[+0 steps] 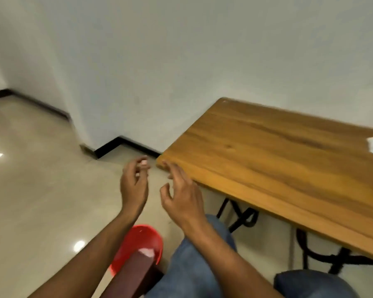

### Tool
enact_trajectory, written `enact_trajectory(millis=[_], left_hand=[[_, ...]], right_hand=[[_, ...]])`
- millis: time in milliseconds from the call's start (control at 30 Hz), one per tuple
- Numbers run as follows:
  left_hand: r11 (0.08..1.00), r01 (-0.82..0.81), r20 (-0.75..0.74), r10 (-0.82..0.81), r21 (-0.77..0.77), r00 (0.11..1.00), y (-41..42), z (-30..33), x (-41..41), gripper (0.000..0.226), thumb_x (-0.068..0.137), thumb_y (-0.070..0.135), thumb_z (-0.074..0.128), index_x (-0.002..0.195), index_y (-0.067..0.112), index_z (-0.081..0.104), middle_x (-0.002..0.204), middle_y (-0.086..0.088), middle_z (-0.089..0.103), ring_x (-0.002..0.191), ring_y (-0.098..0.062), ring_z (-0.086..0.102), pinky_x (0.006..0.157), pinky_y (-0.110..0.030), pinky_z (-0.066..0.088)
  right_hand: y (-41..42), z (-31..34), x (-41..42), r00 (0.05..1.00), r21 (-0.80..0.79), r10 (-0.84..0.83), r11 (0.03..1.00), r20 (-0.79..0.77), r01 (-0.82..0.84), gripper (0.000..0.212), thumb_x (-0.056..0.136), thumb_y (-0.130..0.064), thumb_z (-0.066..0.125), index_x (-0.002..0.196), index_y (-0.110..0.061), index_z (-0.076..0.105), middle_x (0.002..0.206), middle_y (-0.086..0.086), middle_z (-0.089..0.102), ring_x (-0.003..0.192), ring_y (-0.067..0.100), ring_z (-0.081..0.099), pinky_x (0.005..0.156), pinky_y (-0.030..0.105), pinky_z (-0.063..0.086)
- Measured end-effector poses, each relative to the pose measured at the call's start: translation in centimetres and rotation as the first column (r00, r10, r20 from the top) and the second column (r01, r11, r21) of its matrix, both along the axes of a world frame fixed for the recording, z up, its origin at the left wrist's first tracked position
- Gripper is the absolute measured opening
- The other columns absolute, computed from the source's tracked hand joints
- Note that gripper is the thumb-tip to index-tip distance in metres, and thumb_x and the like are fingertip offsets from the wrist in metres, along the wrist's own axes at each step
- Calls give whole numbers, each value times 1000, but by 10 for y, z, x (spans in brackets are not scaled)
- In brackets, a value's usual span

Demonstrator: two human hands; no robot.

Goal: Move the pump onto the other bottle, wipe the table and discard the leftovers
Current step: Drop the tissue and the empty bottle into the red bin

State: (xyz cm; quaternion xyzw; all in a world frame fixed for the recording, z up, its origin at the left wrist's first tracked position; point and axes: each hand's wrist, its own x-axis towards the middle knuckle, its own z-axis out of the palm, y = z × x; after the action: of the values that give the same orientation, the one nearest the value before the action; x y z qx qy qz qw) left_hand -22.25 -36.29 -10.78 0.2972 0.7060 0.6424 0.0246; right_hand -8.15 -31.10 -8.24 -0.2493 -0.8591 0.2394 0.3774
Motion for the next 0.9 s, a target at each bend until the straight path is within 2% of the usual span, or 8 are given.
enact_trajectory(millis=[133, 300, 433, 533, 700, 733, 833, 900], left_hand=[[953, 190, -174, -151, 234, 973, 66, 87, 63, 17, 106, 25, 56, 121, 30, 61, 126, -6, 60, 107, -13, 66, 88, -27, 55], [844, 509, -177, -482, 169, 858, 140, 133, 147, 23, 102, 16, 62, 112, 37, 62, 125, -2, 61, 110, -6, 64, 88, -21, 51], [672, 741, -158, -731, 6, 664, 209, 131, 228, 28, 98, 11, 66, 119, 29, 65, 122, 2, 67, 116, -7, 65, 88, -18, 52], [508, 856, -79, -861, -93, 502, 251, 121, 298, 35, 100, 6, 63, 128, 25, 64, 128, 5, 67, 121, -10, 64, 93, -19, 52], [272, 940, 198, -929, -207, 313, 295, 115, 391, 60, 100, -4, 49, 157, 13, 39, 159, -5, 46, 141, -21, 51, 109, -37, 50], [239, 950, 254, -924, -200, 286, 302, 116, 402, 64, 99, -6, 51, 158, 13, 36, 157, -6, 47, 139, -22, 53, 105, -34, 52], [149, 976, 381, -903, -161, 200, 312, 122, 417, 61, 94, -16, 51, 147, 14, 47, 118, 1, 63, 92, -8, 65, 64, -14, 56], [176, 975, 401, -890, -134, 216, 323, 112, 413, 64, 91, -20, 49, 142, 18, 52, 115, -1, 66, 90, -6, 65, 60, -12, 55]], right_hand=[[36, 71, 77, 954, 82, -143, 982, -262, 170, 49, 94, -18, 61, 143, -24, 58, 127, -5, 70, 107, 11, 71, 80, 33, 60], [110, 117, 199, 787, 32, -479, 847, -389, 531, 50, 95, -16, 68, 143, -23, 56, 131, -6, 63, 114, 1, 61, 86, 16, 55], [164, 119, 298, 492, -94, -740, 591, -459, 801, 57, 92, -15, 71, 144, -19, 49, 144, 2, 48, 121, 6, 53, 95, 13, 49], [184, 108, 351, 313, -320, -857, 456, -409, 831, 59, 97, -26, 73, 149, -18, 45, 146, 1, 43, 105, -1, 53, 82, 16, 55], [210, 75, 382, 344, -581, -926, 368, -157, 726, 67, 100, -34, 68, 158, -22, 36, 155, 8, 47, 129, 31, 58, 103, 52, 54], [215, 68, 383, 359, -613, -918, 384, -170, 691, 67, 99, -28, 69, 158, -23, 37, 152, 7, 52, 124, 28, 61, 101, 52, 56], [228, 61, 382, 397, -675, -888, 441, -231, 592, 55, 99, -9, 65, 150, -24, 52, 131, 2, 68, 99, 9, 69, 82, 31, 61], [241, 60, 377, 461, -691, -856, 479, -232, 542, 59, 97, -2, 61, 148, -32, 56, 123, -3, 70, 97, 2, 68, 76, 24, 61]])
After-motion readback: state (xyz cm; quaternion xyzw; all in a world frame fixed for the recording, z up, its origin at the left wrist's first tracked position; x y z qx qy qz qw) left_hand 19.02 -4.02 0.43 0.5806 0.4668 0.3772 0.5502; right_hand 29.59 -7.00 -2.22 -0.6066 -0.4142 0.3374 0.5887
